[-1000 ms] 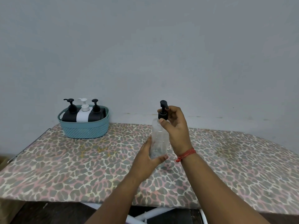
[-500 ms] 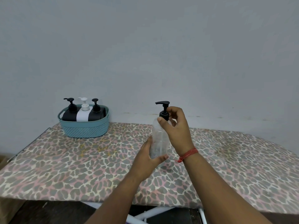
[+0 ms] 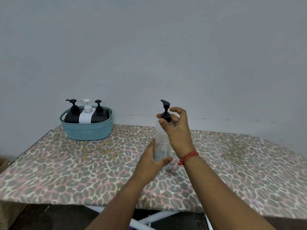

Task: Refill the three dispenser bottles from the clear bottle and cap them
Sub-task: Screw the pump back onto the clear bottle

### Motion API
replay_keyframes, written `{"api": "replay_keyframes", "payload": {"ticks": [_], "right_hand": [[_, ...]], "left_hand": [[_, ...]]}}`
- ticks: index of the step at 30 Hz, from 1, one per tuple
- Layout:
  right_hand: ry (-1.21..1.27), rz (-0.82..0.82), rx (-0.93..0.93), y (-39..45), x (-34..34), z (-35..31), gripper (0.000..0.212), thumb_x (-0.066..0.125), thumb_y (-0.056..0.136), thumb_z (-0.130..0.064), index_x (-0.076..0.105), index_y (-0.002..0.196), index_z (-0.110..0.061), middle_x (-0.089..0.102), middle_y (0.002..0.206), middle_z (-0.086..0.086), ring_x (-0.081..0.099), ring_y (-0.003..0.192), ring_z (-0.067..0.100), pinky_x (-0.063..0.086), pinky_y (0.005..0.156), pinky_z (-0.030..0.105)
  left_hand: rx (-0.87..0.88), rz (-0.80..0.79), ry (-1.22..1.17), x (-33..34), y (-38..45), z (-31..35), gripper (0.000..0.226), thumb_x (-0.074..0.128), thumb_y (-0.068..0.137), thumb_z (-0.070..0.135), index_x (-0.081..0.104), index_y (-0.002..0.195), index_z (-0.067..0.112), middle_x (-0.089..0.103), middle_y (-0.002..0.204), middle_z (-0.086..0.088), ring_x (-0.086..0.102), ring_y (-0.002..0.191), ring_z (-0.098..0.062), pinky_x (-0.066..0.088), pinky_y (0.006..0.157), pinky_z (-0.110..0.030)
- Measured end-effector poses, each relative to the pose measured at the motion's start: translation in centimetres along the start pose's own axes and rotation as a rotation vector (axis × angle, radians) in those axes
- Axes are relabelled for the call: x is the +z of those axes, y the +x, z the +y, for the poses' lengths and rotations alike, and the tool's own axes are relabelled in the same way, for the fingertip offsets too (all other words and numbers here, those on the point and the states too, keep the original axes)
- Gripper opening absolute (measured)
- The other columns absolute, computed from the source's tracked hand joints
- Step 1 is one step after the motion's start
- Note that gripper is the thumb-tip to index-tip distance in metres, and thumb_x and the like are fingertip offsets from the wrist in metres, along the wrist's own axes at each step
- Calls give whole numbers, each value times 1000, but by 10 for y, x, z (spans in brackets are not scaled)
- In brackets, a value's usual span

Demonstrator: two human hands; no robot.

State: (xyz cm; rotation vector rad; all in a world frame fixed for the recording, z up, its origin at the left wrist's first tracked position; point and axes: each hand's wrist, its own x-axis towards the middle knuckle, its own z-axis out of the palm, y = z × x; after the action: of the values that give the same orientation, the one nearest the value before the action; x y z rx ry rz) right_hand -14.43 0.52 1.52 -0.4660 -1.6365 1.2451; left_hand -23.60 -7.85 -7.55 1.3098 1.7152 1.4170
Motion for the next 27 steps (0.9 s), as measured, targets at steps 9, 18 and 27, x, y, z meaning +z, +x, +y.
{"api": "replay_keyframes", "payload": {"ticks": [9, 18, 27], "right_hand": [[48, 119, -73, -2, 3, 6, 23, 70, 91, -30, 59, 111, -30, 68, 105, -11, 64, 102, 8, 51, 96, 28], [-24, 27, -55, -3, 2, 6, 29, 39, 103, -42, 60, 123, -40, 60, 131, -3, 57, 118, -2, 44, 96, 10], [-32, 78, -87, 0, 2, 9, 42, 71, 82, -52, 49, 111, -31, 62, 103, -20, 60, 99, -1, 49, 91, 18]], "left_hand": [[1, -8, 15, 1, 0, 1, 115, 78, 70, 74, 24, 162, 30, 39, 161, 10, 40, 147, -11, 37, 120, -45], [7, -6, 17, 1, 0, 0, 105, 79, 74, 70, 31, 159, 33, 45, 157, 11, 45, 143, -11, 41, 117, -45], [15, -6, 19, 1, 0, 0, 102, 80, 76, 65, 30, 159, 35, 43, 158, 16, 42, 145, -7, 39, 119, -44]]}}
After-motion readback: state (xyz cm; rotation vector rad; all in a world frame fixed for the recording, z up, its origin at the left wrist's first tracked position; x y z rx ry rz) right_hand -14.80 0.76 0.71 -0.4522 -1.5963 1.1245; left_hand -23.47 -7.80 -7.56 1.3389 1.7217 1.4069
